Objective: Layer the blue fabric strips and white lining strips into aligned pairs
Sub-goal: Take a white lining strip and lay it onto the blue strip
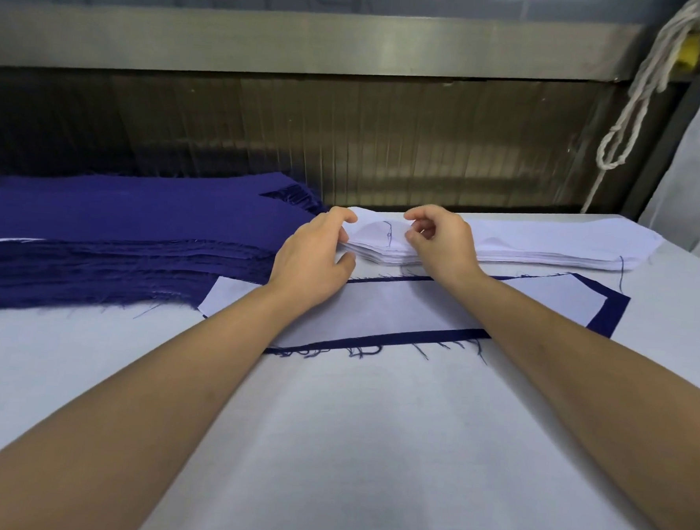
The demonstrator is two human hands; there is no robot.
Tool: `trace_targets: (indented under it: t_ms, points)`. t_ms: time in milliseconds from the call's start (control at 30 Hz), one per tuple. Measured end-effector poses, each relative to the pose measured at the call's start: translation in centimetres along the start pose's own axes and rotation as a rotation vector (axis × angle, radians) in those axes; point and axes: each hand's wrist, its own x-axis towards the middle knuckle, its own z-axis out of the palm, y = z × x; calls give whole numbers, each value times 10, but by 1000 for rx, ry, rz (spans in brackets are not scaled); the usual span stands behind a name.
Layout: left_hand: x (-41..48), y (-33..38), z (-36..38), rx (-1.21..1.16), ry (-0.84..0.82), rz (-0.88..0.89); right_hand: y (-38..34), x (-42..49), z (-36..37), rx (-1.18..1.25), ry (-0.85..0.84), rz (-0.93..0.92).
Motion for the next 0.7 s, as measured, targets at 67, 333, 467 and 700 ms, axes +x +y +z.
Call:
trace_targets:
  t_ms: [67,333,467,700]
  points:
    - [0,0,0,-1,5,1,0,0,1,-14,4,1]
    - [-1,0,-1,-37,-1,14,2,1,-3,88,69,11]
    - [-2,0,-1,-98,-30,53,3,2,-2,113,83,0]
    - [-4,4,1,-150,-78,64,3,3,-1,122,126,-22]
